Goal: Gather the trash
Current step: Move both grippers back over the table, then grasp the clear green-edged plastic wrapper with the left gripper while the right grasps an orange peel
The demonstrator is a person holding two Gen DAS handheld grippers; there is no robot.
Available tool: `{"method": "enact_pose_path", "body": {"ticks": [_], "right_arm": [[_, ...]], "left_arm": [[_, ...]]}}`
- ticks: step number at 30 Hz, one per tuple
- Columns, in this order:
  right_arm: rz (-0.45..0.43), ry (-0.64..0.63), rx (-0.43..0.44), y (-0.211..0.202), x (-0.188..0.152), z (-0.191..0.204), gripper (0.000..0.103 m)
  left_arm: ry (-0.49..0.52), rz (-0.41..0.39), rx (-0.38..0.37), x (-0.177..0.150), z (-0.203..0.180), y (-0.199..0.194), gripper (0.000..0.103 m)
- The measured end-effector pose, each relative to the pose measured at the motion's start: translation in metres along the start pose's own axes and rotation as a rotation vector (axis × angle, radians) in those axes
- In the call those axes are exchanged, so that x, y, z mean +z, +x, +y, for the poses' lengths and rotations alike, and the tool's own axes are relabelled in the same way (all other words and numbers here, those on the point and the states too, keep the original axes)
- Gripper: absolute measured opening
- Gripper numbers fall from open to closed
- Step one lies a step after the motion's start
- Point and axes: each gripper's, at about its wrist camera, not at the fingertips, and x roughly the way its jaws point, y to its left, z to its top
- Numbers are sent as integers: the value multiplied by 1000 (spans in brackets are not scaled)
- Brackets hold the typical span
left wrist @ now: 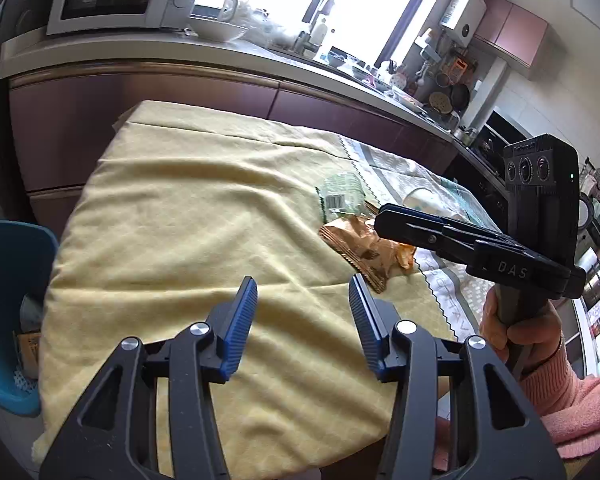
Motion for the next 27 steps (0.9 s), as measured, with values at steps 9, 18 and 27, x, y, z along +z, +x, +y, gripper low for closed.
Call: {"method": "enact_pose_path", "body": {"ticks": [9,18,27], "right_arm": [[-18,148,-186,-29,-28,-72,32],[6,213,-197,-22,-38,-99,33],[23,242,-164,-15,-41,-105,35]], "left_arm": [[60,71,-31,9,-34,47,48],[81,88,-6,38,-51,81,48],[50,139,9,68,-53,129,49]]}}
